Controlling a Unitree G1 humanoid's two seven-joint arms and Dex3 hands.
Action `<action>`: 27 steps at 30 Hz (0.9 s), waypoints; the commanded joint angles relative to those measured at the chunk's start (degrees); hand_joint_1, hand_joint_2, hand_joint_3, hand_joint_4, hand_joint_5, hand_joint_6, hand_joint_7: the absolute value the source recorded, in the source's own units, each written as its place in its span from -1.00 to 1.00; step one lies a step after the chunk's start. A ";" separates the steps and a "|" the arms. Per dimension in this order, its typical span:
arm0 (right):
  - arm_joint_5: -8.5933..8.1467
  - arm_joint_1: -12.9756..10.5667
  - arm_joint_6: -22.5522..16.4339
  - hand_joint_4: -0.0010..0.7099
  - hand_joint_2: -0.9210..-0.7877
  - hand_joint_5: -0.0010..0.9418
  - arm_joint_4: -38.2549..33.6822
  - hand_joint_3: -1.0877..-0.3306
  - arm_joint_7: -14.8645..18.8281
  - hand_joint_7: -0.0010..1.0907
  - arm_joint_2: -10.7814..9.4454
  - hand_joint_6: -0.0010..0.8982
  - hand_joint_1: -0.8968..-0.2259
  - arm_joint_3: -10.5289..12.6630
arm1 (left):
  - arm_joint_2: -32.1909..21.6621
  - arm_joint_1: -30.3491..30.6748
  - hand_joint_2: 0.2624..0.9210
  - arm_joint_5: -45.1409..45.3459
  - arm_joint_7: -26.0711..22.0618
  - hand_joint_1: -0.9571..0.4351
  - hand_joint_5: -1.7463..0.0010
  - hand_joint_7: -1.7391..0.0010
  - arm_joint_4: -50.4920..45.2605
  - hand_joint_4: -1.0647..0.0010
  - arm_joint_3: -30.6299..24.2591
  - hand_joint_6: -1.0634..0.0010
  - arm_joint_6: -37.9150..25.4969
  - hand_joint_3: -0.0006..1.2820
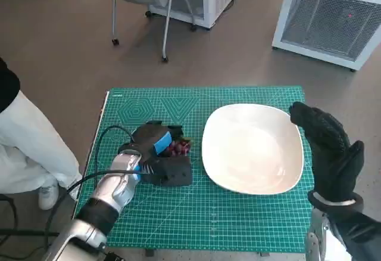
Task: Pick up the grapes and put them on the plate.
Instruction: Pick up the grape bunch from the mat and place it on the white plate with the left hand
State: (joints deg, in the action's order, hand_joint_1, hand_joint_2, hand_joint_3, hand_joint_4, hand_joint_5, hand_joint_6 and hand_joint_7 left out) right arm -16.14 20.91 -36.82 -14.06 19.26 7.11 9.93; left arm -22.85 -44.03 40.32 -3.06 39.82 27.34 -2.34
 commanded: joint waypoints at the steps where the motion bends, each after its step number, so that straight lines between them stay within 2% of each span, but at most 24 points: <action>1: -0.28 -1.28 1.01 0.28 -1.00 -0.99 0.29 0.40 0.22 0.04 0.54 -0.84 0.10 0.11 | -3.69 2.97 1.00 0.78 -3.36 0.38 -0.61 -0.13 -13.86 -0.15 -2.61 -0.20 -2.78 -0.82; 11: -0.44 -1.14 0.97 0.28 -1.00 -0.99 0.17 0.40 0.22 0.04 0.52 -0.84 0.11 0.13 | -7.08 6.54 1.00 1.96 -5.68 0.38 -0.38 -0.28 -31.22 -0.35 -7.03 -0.14 -5.14 -0.89; 17: -0.51 -0.94 0.90 0.28 -1.00 -0.99 -0.09 0.41 0.19 0.04 0.51 -0.84 0.09 0.07 | -7.40 7.77 1.00 2.72 -6.04 0.38 -0.31 -0.31 -35.78 -0.41 -8.70 -0.14 -5.34 -0.91; 21: -0.69 -0.68 0.80 0.28 -1.00 -0.99 -0.44 0.41 0.18 0.04 0.48 -0.84 0.08 0.12 | -7.68 8.45 0.99 3.51 -4.91 0.38 -0.31 -0.26 -39.69 -0.44 -10.04 -0.18 -4.23 -0.94; 27: -0.83 -0.65 0.67 0.28 -1.00 -0.99 -0.58 0.41 0.25 0.04 0.39 -0.84 0.07 0.13 | -7.52 8.58 0.98 4.07 -4.22 0.38 -0.34 -0.13 -39.98 -0.48 -10.63 -0.28 -2.87 -0.97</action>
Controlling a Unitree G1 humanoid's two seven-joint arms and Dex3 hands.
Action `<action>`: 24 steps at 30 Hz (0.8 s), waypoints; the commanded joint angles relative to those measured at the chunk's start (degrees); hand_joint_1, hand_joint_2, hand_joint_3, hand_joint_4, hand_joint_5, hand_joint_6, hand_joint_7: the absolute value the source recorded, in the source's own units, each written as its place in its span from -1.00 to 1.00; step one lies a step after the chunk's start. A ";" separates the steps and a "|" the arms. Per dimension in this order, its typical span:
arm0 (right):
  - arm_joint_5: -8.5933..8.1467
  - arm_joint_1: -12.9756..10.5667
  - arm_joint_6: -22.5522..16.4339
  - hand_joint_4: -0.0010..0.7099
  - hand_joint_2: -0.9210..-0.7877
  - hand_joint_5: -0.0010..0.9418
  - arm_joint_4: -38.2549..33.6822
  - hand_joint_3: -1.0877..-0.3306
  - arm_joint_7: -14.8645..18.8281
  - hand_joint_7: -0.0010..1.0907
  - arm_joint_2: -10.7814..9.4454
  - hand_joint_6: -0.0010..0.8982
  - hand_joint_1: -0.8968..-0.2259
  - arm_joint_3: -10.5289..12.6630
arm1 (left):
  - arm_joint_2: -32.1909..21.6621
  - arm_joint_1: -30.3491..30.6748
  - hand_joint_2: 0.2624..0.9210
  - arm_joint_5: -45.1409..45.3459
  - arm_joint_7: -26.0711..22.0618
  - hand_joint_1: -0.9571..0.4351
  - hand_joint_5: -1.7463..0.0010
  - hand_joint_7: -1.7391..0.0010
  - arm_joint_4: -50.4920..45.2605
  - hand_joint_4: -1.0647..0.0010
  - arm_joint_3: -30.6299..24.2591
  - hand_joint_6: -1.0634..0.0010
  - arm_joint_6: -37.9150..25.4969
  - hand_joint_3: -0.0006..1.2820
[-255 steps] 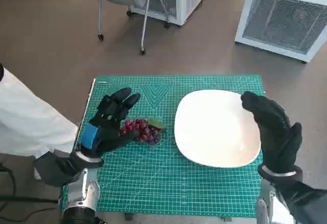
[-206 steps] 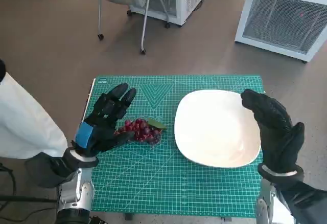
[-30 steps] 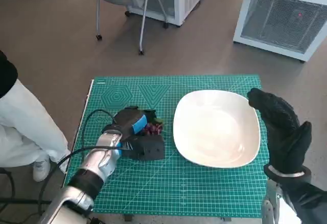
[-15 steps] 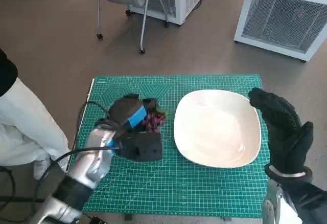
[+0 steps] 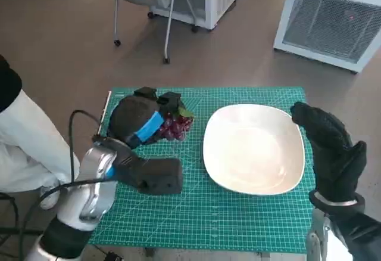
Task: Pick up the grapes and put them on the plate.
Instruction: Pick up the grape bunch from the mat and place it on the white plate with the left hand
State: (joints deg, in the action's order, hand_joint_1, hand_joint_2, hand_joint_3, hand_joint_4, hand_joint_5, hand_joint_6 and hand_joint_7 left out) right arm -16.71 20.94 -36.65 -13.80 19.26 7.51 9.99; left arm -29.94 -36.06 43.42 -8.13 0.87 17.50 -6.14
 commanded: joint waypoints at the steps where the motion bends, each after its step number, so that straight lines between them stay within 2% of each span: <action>1: -0.28 -0.69 0.46 0.28 -1.00 -0.99 -0.84 0.41 0.25 0.04 -0.02 -0.84 0.07 0.08 | -0.34 0.52 0.98 1.00 0.88 0.38 -0.34 -0.13 -0.82 -0.49 -0.82 -0.29 1.11 -0.97; 8: -0.67 -0.80 0.29 0.28 -1.00 -0.99 -0.83 0.41 0.42 0.04 0.06 -0.84 0.08 0.28 | 0.89 -0.73 0.99 0.68 0.17 0.38 -0.30 -0.17 1.20 -0.51 -0.36 -0.25 2.18 -0.97; 20: -1.95 -0.79 0.73 0.28 -1.00 -0.99 -0.40 0.40 1.00 0.03 0.68 -0.84 0.09 0.96 | 6.43 -4.62 0.99 0.85 -2.50 0.38 -0.28 -0.22 3.19 -0.51 1.68 -0.22 1.14 -0.97; 24: -2.34 -0.97 0.85 0.28 -1.00 -1.00 0.51 0.40 0.83 0.04 0.57 -0.83 0.08 1.27 | 11.35 -8.74 1.00 2.88 -3.18 0.38 -0.32 -0.21 5.40 -0.47 5.54 -0.22 0.51 -0.96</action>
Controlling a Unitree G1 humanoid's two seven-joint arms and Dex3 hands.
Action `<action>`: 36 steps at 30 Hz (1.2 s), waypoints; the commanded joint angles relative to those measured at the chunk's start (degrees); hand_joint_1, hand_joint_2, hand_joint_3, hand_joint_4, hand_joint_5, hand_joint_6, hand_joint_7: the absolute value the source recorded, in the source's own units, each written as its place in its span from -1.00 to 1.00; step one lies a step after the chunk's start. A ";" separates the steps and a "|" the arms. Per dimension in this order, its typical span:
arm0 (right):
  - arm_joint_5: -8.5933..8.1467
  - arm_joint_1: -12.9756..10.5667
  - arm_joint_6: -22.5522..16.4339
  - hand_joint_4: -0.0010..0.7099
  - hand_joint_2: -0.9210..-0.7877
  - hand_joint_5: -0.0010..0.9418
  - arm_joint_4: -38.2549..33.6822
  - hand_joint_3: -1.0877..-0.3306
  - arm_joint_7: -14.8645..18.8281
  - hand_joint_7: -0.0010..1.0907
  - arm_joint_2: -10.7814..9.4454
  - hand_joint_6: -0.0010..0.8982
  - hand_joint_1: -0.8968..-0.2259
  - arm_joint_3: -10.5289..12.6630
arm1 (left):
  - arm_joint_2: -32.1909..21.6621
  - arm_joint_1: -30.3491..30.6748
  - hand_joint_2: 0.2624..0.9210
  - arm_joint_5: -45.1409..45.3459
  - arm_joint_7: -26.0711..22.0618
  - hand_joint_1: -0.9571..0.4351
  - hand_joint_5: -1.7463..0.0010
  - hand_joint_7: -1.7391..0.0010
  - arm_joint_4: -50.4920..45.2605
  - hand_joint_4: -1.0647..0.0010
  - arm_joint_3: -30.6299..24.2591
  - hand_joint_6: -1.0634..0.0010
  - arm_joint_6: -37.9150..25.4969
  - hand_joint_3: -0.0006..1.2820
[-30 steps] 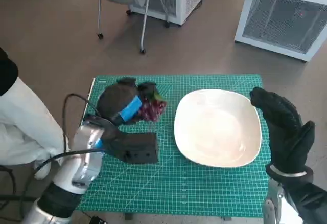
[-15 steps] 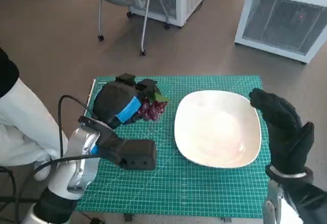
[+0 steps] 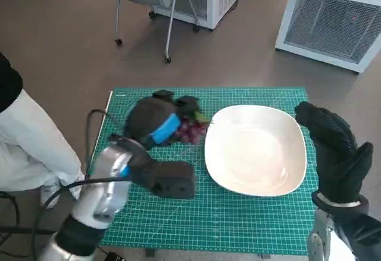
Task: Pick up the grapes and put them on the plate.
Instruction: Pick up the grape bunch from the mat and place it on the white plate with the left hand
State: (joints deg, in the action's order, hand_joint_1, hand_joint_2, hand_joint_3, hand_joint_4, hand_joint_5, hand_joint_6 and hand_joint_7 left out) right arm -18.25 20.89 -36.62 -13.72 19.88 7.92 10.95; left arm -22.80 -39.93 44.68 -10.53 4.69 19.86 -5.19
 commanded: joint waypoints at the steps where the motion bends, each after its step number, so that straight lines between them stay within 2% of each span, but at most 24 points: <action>1: -0.80 -0.97 0.79 0.28 -1.00 -1.00 0.62 0.40 0.12 0.04 0.08 -0.83 0.07 0.35 | 5.20 -5.79 1.00 1.81 -0.82 0.38 -0.34 -0.20 2.36 -0.46 3.93 -0.22 -0.33 -0.95; 7: -0.71 -1.14 0.58 0.28 -1.00 -1.00 0.93 0.40 -0.17 0.04 -0.20 -0.82 0.08 0.42 | 7.93 -8.57 0.99 1.60 -0.36 0.38 -0.40 -0.16 6.03 -0.40 5.46 -0.26 0.63 -0.94; 14: -0.37 -1.83 -0.17 0.28 -1.00 -0.99 1.32 0.41 -0.78 0.04 -0.66 -0.83 0.10 0.79 | 14.04 -15.00 0.98 -0.04 1.85 0.38 -0.50 -0.14 17.97 -0.30 7.65 -0.26 4.44 -0.89; 25: -0.18 -3.09 -0.05 0.25 -1.00 -1.00 2.96 0.40 -1.78 0.05 -0.70 -0.83 0.11 1.16 | 18.37 -20.54 0.99 -3.72 3.09 0.38 -0.41 -0.30 30.17 -0.33 7.67 -0.10 11.25 -0.86; 36: 0.77 -4.12 0.14 0.24 -1.00 -1.00 4.16 0.39 -3.34 0.06 -0.85 -0.84 0.11 1.52 | 21.14 -24.22 1.00 -3.31 4.26 0.38 -0.32 -0.40 38.88 -0.36 8.82 -0.03 11.76 -0.86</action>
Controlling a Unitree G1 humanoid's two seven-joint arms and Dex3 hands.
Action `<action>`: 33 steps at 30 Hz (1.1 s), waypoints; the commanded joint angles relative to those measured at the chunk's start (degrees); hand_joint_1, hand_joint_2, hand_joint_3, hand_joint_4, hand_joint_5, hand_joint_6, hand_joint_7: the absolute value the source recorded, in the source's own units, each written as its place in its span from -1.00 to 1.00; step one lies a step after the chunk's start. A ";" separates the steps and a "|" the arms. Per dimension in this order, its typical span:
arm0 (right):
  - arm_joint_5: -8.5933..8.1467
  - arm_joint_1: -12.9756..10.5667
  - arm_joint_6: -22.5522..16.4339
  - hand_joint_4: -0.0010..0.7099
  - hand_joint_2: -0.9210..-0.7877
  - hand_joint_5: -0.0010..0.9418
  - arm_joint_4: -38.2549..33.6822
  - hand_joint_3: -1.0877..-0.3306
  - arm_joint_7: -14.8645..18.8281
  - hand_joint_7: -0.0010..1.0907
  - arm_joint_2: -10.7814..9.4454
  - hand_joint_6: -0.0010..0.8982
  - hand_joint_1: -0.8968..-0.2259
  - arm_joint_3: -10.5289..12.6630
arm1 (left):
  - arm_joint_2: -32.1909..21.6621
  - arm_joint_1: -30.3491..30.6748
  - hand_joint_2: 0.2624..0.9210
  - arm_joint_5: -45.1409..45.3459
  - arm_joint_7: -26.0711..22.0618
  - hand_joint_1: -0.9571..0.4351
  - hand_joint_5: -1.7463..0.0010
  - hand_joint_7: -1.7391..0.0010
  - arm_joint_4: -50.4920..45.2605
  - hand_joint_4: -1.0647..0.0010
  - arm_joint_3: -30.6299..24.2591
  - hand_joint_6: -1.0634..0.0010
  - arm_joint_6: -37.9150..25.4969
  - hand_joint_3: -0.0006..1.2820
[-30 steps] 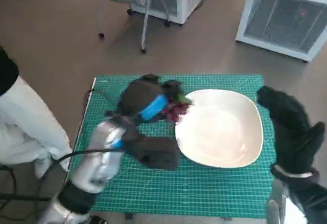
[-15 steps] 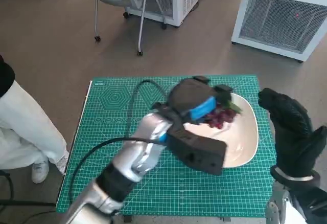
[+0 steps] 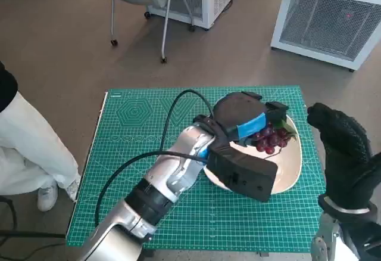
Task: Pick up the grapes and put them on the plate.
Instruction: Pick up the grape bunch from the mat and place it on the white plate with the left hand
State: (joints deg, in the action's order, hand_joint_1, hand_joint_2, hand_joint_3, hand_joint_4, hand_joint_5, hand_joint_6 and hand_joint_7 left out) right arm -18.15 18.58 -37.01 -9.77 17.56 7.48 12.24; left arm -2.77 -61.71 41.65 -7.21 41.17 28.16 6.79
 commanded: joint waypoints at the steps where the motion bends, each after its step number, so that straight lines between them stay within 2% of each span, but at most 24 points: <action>1: 0.76 -1.85 0.55 0.24 -1.00 -1.00 0.26 0.39 -1.12 0.06 -0.40 -0.85 0.11 0.23 | 1.20 -2.62 1.00 -0.27 1.03 0.38 -0.32 -0.41 2.79 -0.36 0.57 -0.03 -0.24 -0.86; 10: 0.43 -2.57 0.84 0.24 -1.00 -1.00 0.87 0.39 -1.19 0.07 0.07 -0.86 0.11 0.56 | 2.46 -3.80 1.00 -2.08 0.69 0.38 -0.36 -0.38 8.11 -0.35 -0.08 -0.03 0.26 -0.85; 14: 0.55 -2.62 0.85 0.23 -1.00 -1.00 0.80 0.39 -1.20 0.08 -0.03 -0.86 0.10 0.46 | 2.78 -3.92 1.00 -4.59 -0.22 0.38 -0.45 -0.31 9.93 -0.28 -1.15 -0.05 1.56 -0.83; 16: 0.75 -2.57 0.82 0.23 -1.00 -1.00 0.71 0.39 -1.30 0.08 -0.09 -0.86 0.10 0.40 | 2.95 -3.71 1.00 -7.04 -1.54 0.40 -0.50 -0.30 11.14 -0.19 -2.37 0.00 2.74 -0.79; 18: 0.96 -2.51 0.79 0.23 -1.00 -1.00 0.64 0.39 -1.43 0.08 -0.14 -0.86 0.10 0.36 | 3.10 -3.57 1.00 -9.42 -3.00 0.55 -0.54 -0.08 12.40 -0.10 -3.54 0.12 3.81 -0.74; 19: 1.01 -2.50 0.79 0.23 -1.00 -1.00 0.63 0.39 -1.46 0.08 -0.14 -0.86 0.10 0.35 | 3.12 -3.61 1.00 -10.06 -3.38 0.65 -0.55 0.12 12.82 -0.07 -3.78 0.17 4.12 -0.73; 21: 1.04 -2.50 0.78 0.23 -1.00 -1.00 0.63 0.39 -1.49 0.08 -0.14 -0.86 0.10 0.34 | 3.11 -3.80 1.00 -10.66 -3.62 0.78 -0.57 0.45 13.37 -0.04 -3.85 0.19 4.53 -0.71; 22: 1.07 -2.47 0.78 0.23 -1.00 -1.00 0.60 0.39 -1.52 0.09 -0.14 -0.87 0.10 0.34 | 2.98 -3.86 1.00 -10.95 -3.89 0.82 -0.58 0.54 13.76 -0.03 -3.93 0.19 4.73 -0.71; 23: 1.14 -2.41 0.77 0.23 -1.00 -1.00 0.52 0.39 -1.55 0.09 -0.13 -0.87 0.10 0.34 | 2.75 -3.87 0.99 -11.37 -4.38 0.78 -0.51 0.60 14.33 0.02 -4.13 0.21 4.96 -0.71; 24: 1.21 -2.33 0.76 0.23 -1.00 -1.00 0.40 0.39 -1.58 0.09 -0.12 -0.87 0.11 0.34 | 2.46 -3.85 0.97 -11.88 -5.02 0.66 -0.33 0.67 15.02 0.15 -4.43 0.28 5.22 -0.73; 27: 1.35 -2.12 0.71 0.24 -1.00 -1.00 0.03 0.39 -1.63 0.09 -0.13 -0.87 0.11 0.29 | 1.54 -3.53 0.94 -13.34 -6.36 0.07 0.46 0.85 17.05 0.65 -5.35 0.55 6.37 -0.85; 28: 1.35 -2.08 0.70 0.24 -1.00 -1.00 -0.06 0.39 -1.63 0.09 -0.15 -0.87 0.11 0.26 | 1.32 -3.41 0.96 -13.64 -6.39 -0.07 0.62 0.89 17.51 0.75 -5.53 0.61 6.89 -0.89; 30: 1.34 -2.04 0.67 0.24 -1.00 -1.00 -0.19 0.39 -1.64 0.09 -0.18 -0.87 0.12 0.20 | 1.05 -3.30 0.98 -14.06 -6.31 -0.25 0.82 0.94 18.22 0.88 -5.73 0.69 7.83 -0.92; 33: 1.35 -2.01 0.64 0.24 -1.00 -1.00 -0.27 0.39 -1.67 0.09 -0.21 -0.87 0.12 0.12 | 0.88 -3.34 0.99 -15.17 -7.10 -0.37 0.94 0.97 19.14 0.96 -6.36 0.73 8.82 -0.94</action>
State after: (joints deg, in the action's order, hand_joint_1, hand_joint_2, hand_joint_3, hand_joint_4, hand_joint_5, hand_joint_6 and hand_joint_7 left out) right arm -17.54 17.14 -36.89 -9.20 16.35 7.52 12.52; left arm -1.51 -64.33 28.40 -13.25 59.35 23.09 14.00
